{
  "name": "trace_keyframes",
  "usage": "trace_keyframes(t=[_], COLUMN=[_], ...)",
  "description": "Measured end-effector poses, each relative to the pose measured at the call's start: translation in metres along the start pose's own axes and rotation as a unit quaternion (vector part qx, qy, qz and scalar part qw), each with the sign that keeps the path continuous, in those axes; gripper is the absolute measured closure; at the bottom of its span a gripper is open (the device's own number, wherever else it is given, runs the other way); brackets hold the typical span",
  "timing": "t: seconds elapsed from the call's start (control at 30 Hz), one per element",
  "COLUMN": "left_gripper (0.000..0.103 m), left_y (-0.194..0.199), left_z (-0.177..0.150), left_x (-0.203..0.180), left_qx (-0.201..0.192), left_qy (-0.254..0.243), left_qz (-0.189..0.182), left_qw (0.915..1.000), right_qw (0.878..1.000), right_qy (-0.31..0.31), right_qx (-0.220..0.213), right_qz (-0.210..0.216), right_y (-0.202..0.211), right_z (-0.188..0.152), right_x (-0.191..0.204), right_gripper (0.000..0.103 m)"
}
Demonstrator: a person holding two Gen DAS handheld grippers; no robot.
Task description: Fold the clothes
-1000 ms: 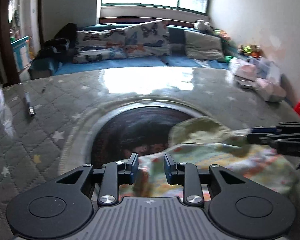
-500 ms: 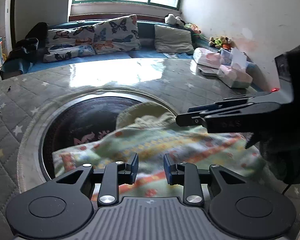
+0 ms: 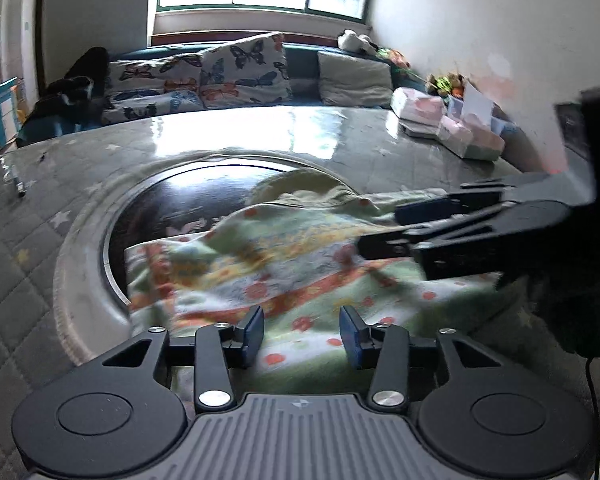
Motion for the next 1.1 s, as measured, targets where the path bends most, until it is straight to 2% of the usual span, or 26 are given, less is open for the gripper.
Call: trace_keyframes(t=[0.2,0.33,0.57,0.87,0.97,1.1], left_gripper=[0.053,0.052,0.052,0.05,0.049,0.049], left_y=[0.006,0.009,0.013,0.015,0.017,0.018], left_z=[-0.009,-0.013,-0.017,-0.02,-0.021,-0.021], left_x=[0.003,0.001,0.003,0.006,0.008,0.009], left_qx=[-0.01,-0.013,-0.016,-0.017,-0.017,-0.016], left_qy=[0.015,0.016,0.02,0.022,0.023,0.023], left_qz=[0.008,0.011,0.012,0.013,0.015,0.019], left_qw=[0.9998,0.9997,0.9996,0.9995,0.9995,0.9994], right_qw=[0.999,0.999,0.998,0.994,0.992,0.991], right_qy=[0.033,0.032,0.003,-0.024,-0.033,-0.041], right_qx=[-0.001,-0.014,-0.033,-0.053,-0.051,-0.068], right_qz=[0.007,-0.011,-0.057,-0.095,-0.114,-0.111], right_y=[0.019,0.027,0.047,0.071,0.076,0.081], right_z=[-0.023,-0.038,-0.056,-0.073,-0.073,-0.065], right_x=[0.019,0.019,-0.007,-0.037,-0.044,-0.046], right_gripper=[0.04,0.039,0.038,0.036,0.04,0.044])
Point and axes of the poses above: each gripper's, at about its wrist camera, not at the fingertips, and y roughly against the way its jaws point, x to its left, z to its top, the point moved 1 cm from there along -y, roughly the way its jaws point, and after that the axes turned 10 degrees about -y, right-handed, at the moved point
